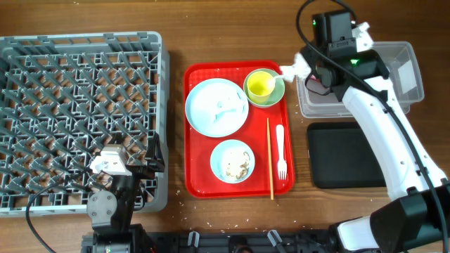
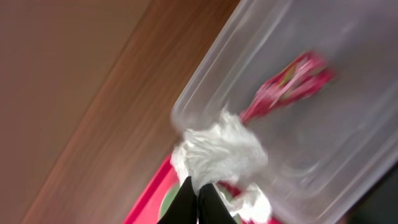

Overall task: Sort waste into correct bins and load items into the dishwasher rack
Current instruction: 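Grasp the tissue with the right gripper and drop it in the bin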

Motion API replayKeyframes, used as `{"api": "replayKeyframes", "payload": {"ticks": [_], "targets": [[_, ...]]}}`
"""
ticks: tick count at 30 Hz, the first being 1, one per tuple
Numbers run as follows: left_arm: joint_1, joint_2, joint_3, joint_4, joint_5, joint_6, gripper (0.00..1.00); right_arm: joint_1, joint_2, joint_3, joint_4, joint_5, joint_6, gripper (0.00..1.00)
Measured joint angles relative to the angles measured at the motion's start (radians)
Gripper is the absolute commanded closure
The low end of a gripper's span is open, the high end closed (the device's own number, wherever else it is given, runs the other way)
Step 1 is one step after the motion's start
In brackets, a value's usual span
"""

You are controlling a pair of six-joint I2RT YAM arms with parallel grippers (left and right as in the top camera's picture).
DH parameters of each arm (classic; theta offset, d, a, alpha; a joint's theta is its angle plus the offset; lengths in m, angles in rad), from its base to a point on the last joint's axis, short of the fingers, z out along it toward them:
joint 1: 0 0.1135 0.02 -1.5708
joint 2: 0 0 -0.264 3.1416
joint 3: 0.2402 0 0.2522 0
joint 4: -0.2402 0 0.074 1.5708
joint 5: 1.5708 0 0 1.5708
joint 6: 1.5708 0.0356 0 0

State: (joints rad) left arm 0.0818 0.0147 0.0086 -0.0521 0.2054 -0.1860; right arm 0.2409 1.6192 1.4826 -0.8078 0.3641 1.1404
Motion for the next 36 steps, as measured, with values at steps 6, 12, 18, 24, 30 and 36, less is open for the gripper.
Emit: {"api": "replayKeyframes", "payload": {"ticks": [6, 12, 18, 24, 30, 36], "targets": [[0.0, 0.0, 0.0, 0.0, 0.0, 0.0, 0.0, -0.066, 0.009, 0.0, -0.009, 0.352, 0.049, 0.93], [0.0, 0.0, 0.0, 0.0, 0.0, 0.0, 0.0, -0.165, 0.072, 0.0, 0.015, 0.299, -0.039, 0.1], [0.0, 0.0, 0.0, 0.0, 0.0, 0.0, 0.0, -0.123, 0.061, -0.001, 0.167, -0.286, -0.353, 0.15], [0.0, 0.0, 0.0, 0.0, 0.0, 0.0, 0.0, 0.249, 0.062, -0.001, 0.188, -0.407, -0.435, 0.14], [0.0, 0.0, 0.0, 0.0, 0.0, 0.0, 0.0, 0.462, 0.342, -0.001, 0.274, -0.29, -0.444, 0.19], [0.0, 0.0, 0.0, 0.0, 0.0, 0.0, 0.0, 0.469, 0.496, -0.001, 0.337, -0.234, -0.462, 0.52]]}}
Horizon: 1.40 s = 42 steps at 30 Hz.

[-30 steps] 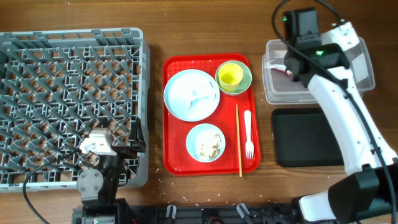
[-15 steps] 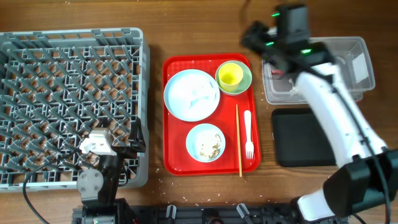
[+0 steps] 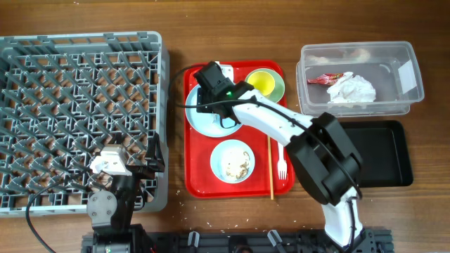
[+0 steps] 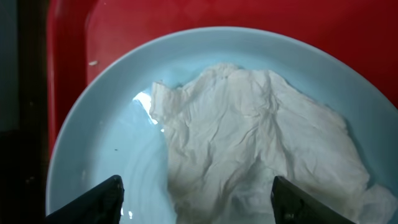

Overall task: Sort waste into correct bins and load items into the dishwasher rack
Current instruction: 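Grasp the tissue with the right gripper and drop it in the bin, then reach the right gripper to the light-blue bowl of rice and grasp its rim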

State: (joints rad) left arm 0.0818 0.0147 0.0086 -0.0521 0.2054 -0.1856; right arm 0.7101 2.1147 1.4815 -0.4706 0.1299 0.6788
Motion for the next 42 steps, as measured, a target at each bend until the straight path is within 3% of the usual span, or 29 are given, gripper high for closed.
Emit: {"api": "replayKeyframes", "payload": {"ticks": [2, 3, 8, 12, 15, 18, 19, 20, 21, 22, 23, 26, 29, 32, 35, 36, 37, 42], "targets": [[0.0, 0.0, 0.0, 0.0, 0.0, 0.0, 0.0, 0.0, 0.015, 0.0, -0.021, 0.006, 0.01, 0.92], [0.0, 0.0, 0.0, 0.0, 0.0, 0.0, 0.0, 0.0, 0.015, 0.0, -0.022, 0.007, 0.016, 0.96], [0.0, 0.0, 0.0, 0.0, 0.0, 0.0, 0.0, -0.004, -0.01, 0.0, -0.097, 0.022, 0.103, 0.96], [0.0, 0.0, 0.0, 0.0, 0.0, 0.0, 0.0, -0.056, -0.244, 0.001, -0.108, 0.2, 0.118, 0.96], [0.0, 0.0, 0.0, 0.0, 0.0, 0.0, 0.0, -0.2, -0.45, 0.019, -0.114, 0.328, 0.123, 0.96], [0.0, 0.0, 0.0, 0.0, 0.0, 0.0, 0.0, -0.394, -0.467, 0.023, -0.232, 0.362, 0.225, 0.94], [0.0, 0.0, 0.0, 0.0, 0.0, 0.0, 0.0, -0.463, -0.464, 0.013, -0.269, 0.361, 0.275, 0.87], [0.0, 0.0, 0.0, 0.0, 0.0, 0.0, 0.0, -0.517, -0.458, 0.003, -0.283, 0.357, 0.309, 0.62], [0.0, 0.0, 0.0, 0.0, 0.0, 0.0, 0.0, -0.578, -0.439, -0.002, -0.285, 0.354, 0.342, 0.21], [0.0, 0.0, 0.0, 0.0, 0.0, 0.0, 0.0, -0.606, -0.422, -0.004, -0.277, 0.35, 0.356, 0.05], [0.0, 0.0, 0.0, 0.0, 0.0, 0.0, 0.0, -0.631, -0.401, -0.004, -0.265, 0.342, 0.362, 0.0], [0.0, 0.0, 0.0, 0.0, 0.0, 0.0, 0.0, -0.687, -0.352, -0.008, -0.247, 0.227, 0.267, 0.03], [0.0, 0.0, 0.0, 0.0, 0.0, 0.0, 0.0, -0.684, -0.352, -0.008, -0.246, -0.014, 0.138, 0.11], [0.0, 0.0, 0.0, 0.0, 0.0, 0.0, 0.0, -0.637, -0.353, -0.009, -0.264, -0.257, 0.048, 0.13], [0.0, 0.0, 0.0, 0.0, 0.0, 0.0, 0.0, -0.49, -0.385, -0.012, -0.347, -0.338, -0.001, 0.11], [0.0, 0.0, 0.0, 0.0, 0.0, 0.0, 0.0, -0.292, -0.431, -0.013, -0.442, -0.29, -0.011, 0.1], [0.0, 0.0, 0.0, 0.0, 0.0, 0.0, 0.0, -0.26, -0.433, -0.013, -0.444, -0.278, -0.011, 0.1], [0.0, 0.0, 0.0, 0.0, 0.0, 0.0, 0.0, 0.061, -0.434, -0.018, -0.533, -0.14, 0.123, 0.0]]}}
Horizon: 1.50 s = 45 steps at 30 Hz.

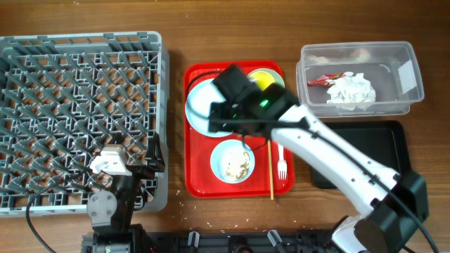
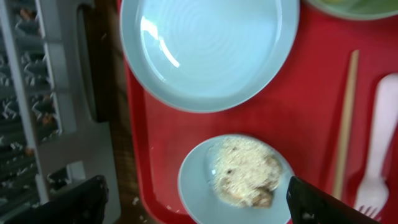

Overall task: Sort waste into correct bins and load items into the dishwasher rack
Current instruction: 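Reach the right gripper to the light-blue bowl of rice and grasp its rim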

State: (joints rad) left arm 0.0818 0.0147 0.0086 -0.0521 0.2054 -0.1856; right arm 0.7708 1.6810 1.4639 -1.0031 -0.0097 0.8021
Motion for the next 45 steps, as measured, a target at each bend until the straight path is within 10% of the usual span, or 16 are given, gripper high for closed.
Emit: {"api": "replayKeyframes", "payload": {"ticks": [29, 37, 45], "targets": [[0.0, 0.0, 0.0, 0.0, 0.0, 0.0, 0.0, 0.235, 0.197, -0.136, 0.092, -0.073, 0.074, 0.43], [0.0, 0.0, 0.0, 0.0, 0.0, 0.0, 0.0, 0.235, 0.234, -0.136, 0.092, 0.035, 0.085, 0.95], [0.0, 0.0, 0.0, 0.0, 0.0, 0.0, 0.0, 0.234, 0.234, -0.135, 0.088, 0.071, 0.087, 0.96]]}}
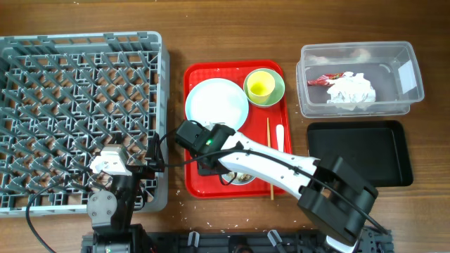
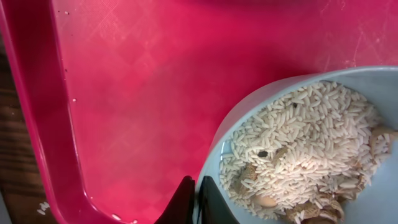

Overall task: Sort waste into correct bins and load items into the dishwasher rack
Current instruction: 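Reach the right gripper to the light-blue bowl of rice and grasp its rim, then carry the bowl with the right gripper over the black tray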

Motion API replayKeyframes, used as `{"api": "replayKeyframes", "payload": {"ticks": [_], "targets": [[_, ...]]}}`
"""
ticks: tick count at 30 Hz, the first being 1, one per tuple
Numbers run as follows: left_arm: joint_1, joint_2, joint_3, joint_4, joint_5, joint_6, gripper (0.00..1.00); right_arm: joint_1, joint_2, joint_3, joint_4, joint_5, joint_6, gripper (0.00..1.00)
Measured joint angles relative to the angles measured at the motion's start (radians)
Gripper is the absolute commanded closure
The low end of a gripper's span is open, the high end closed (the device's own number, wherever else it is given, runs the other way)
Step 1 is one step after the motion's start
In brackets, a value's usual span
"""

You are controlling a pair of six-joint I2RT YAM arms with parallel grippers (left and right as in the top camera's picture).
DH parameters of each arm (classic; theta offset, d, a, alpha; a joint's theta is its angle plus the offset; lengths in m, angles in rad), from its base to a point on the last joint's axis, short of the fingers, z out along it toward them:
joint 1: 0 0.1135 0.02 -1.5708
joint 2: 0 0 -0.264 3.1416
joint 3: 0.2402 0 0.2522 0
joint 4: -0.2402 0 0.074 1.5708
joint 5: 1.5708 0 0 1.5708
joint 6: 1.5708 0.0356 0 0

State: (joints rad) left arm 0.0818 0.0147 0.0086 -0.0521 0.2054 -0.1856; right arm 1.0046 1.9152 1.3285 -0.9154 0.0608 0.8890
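A small light-blue bowl [image 2: 219, 155] holding rice and food scraps [image 2: 298, 143] sits at the front of the red tray [image 1: 193, 179]. My right gripper [image 2: 196, 182] is low over the tray, shut on the bowl's left rim, one finger inside and one outside. From overhead my right arm [image 1: 211, 160] covers most of that bowl. The big pale plate [image 1: 216, 104] lies bare at the tray's back. My left arm [image 1: 109, 186] rests at the front left by the grey dish rack [image 1: 77, 105]; its fingers do not show clearly.
A yellow cup in a green bowl [image 1: 264, 86], a chopstick [image 1: 268, 133] and a white fork [image 1: 279, 137] lie on the tray's right side. A clear bin [image 1: 411, 95] with a crumpled tissue and a red wrapper stands back right, with a black tray [image 1: 358, 153] in front of it.
My right gripper was open, high above the tray between plate and rice bowl. Now it is down at the tray's front left, shut on the rice bowl's rim.
First my right gripper held a crumpled tissue at the clear bin's edge. Then a tissue lay in the bin and the gripper stood open over another on the big plate. Later the plate was bare and the gripper open above the tray. Now it grips the rice bowl's rim.
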Motion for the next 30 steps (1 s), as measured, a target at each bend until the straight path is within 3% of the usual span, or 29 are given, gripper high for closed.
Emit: {"api": "replayKeyframes", "payload": {"ticks": [9, 13, 24, 30], "targets": [[0.0, 0.0, 0.0, 0.0, 0.0, 0.0, 0.0, -0.085, 0.002, 0.095, -0.224, 0.179, 0.012, 0.96], [0.0, 0.0, 0.0, 0.0, 0.0, 0.0, 0.0, -0.161, -0.002, 0.145, -0.229, 0.211, 0.015, 0.96], [0.0, 0.0, 0.0, 0.0, 0.0, 0.0, 0.0, -0.457, -0.255, 0.148, -0.31, 0.196, 0.016, 0.96], [0.0, 0.0, 0.0, 0.0, 0.0, 0.0, 0.0, -0.614, -0.268, 0.148, -0.373, 0.169, 0.061, 0.96]]}}
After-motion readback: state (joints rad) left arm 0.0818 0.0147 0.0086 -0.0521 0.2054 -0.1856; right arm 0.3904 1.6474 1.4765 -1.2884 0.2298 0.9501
